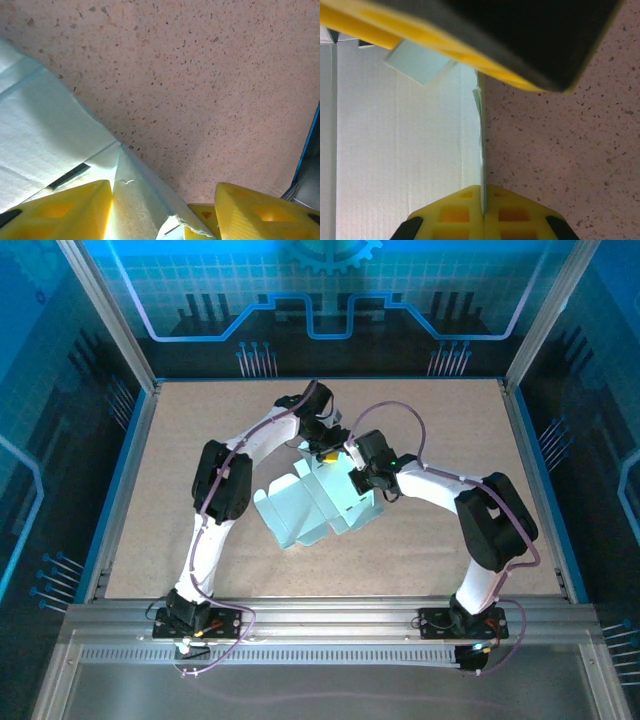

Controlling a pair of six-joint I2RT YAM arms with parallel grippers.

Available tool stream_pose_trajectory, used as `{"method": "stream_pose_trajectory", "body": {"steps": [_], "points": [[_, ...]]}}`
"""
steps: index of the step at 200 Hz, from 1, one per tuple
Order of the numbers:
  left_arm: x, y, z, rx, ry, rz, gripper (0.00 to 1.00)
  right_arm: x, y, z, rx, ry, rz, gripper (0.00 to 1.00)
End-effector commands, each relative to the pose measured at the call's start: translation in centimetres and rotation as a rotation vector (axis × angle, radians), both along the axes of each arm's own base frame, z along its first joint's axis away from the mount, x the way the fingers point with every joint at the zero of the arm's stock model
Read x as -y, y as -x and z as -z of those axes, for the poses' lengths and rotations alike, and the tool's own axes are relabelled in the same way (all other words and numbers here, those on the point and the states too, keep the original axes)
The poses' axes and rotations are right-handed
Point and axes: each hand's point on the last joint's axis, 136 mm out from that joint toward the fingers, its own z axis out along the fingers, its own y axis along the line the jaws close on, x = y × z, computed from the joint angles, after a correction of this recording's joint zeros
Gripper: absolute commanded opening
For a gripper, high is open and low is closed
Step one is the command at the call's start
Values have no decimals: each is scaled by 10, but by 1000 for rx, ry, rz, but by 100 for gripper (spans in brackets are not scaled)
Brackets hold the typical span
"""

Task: Fold the paper box

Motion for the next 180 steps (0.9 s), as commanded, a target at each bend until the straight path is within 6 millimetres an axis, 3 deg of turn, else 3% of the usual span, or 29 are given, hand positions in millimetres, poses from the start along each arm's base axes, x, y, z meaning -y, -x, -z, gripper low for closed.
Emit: {"method": "stream_pose_trajectory", "body": {"steps": [1,38,83,149,180], "points": [[8,4,-46,46,68,-11,64,-5,0,1,4,31,-25,1],[2,6,-49,44,30,-38,68,-5,0,2,4,38,-27,1],[-1,7,-50,57,-30,-36,63,-7,0,5,6,55,-37,1],[2,6,-49,52,-31,-29,38,-13,0,8,12,98,-58,1],[5,9,-46,41,-30,-24,31,-15,0,9,13,101,-65,1]]}}
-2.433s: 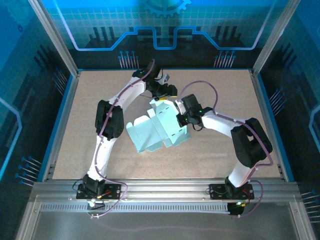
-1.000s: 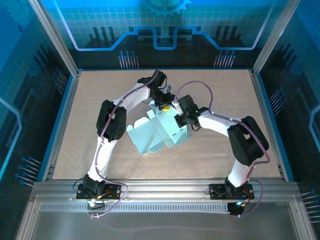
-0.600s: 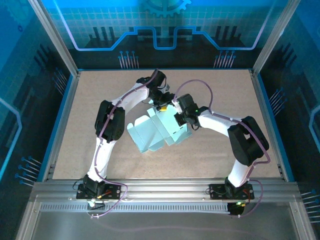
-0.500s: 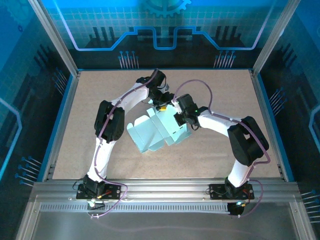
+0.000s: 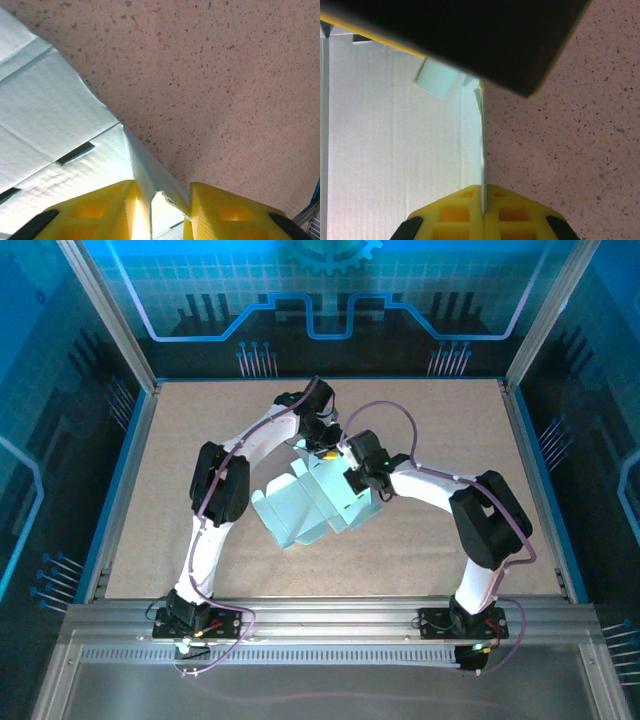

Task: Fold the paper box

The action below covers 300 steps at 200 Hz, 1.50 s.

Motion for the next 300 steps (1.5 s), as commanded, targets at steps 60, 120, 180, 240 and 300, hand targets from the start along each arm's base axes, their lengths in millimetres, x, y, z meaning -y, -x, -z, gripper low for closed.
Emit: {"method": "stream_pose_trajectory", "body": {"steps": [60,120,180,240,300], "points": [[17,6,-36,10,66,5,17,-7,4,10,-26,43,-33,1],[18,5,-35,9,70,0,36,-7,4,11,-30,42,-33,1],[13,5,-41,39,57,-3,44,-5,4,11,-37,27,-20,1],[-18,6,-73,206,-21,-42,94,6,3,8,-54,-42,17,1],[-63,13,-60,281,-36,-26,99,12,4,9,-68,-66,33,1]]}}
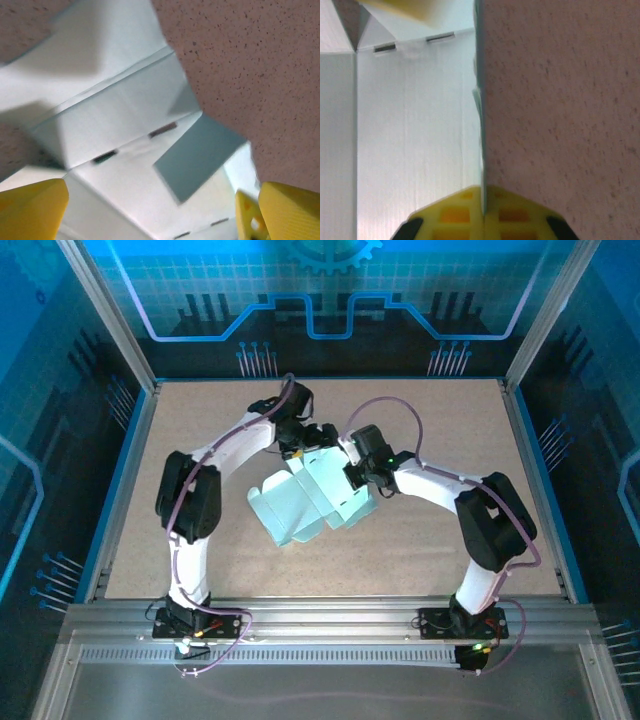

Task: Fold the paper box

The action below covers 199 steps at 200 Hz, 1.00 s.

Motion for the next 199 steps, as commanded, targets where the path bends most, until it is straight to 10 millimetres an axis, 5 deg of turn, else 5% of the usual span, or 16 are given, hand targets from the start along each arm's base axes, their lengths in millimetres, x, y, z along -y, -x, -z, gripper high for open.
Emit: {"method": "stream_pose_trajectory", "body": {"steps": [1,74,143,199], "points": [[0,2,-30,99,62,85,99,18,8,22,-70,32,40,1],[-5,-6,-6,128,39,124,99,17,9,26,-85,28,41,1],[-15,-4,42,0,-50,116,99,18,10,25,-85,34,42,1],[1,9,34,-61,74,114,94,18,9,28,-90,37,43,1]]}}
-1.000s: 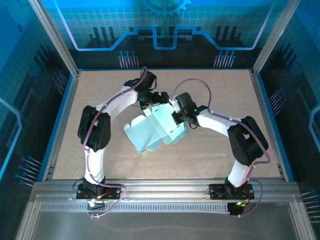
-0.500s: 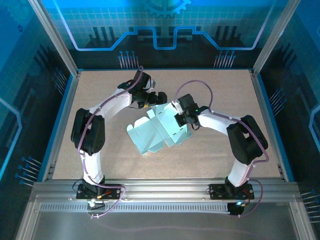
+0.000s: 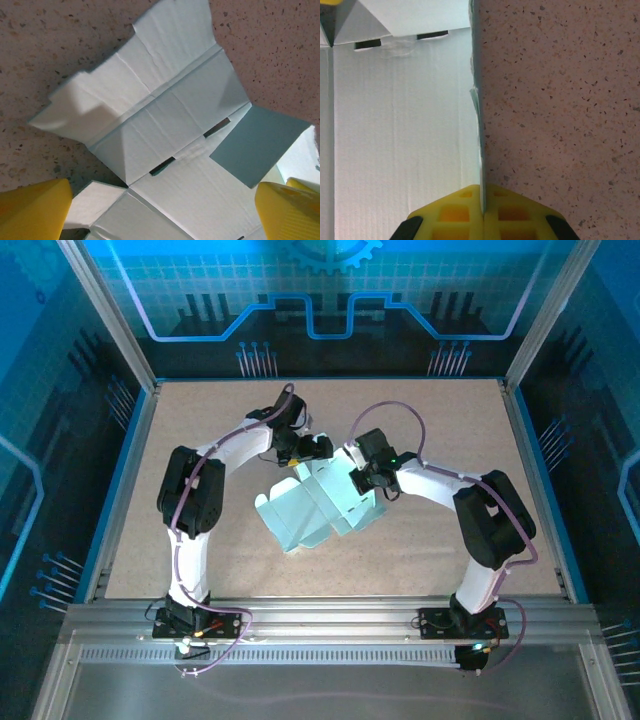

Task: Fold the paper box

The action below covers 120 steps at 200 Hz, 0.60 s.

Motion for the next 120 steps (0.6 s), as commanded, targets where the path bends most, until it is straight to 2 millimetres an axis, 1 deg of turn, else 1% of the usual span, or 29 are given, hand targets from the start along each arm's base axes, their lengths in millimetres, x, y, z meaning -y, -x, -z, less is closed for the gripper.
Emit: {"method": "stream_pose_trajectory", "body": {"steps": [1,44,60,108,120], "points": [[10,8,-14,-39,79,9,94,1,0,8,-15,0,13,1],[22,15,-30,-65,171,12,91,1,-1,8,-15,0,13,1],[24,18,-34,-74,195,5,90,1,-1,9,-15,-1,16,1],[27,30,-28,-140,239,-21,88,-1,-3,11,-18,-9,17,1],[26,33,-23,-155,238,-30,88,-2,-4,11,-18,-10,19,1]]}}
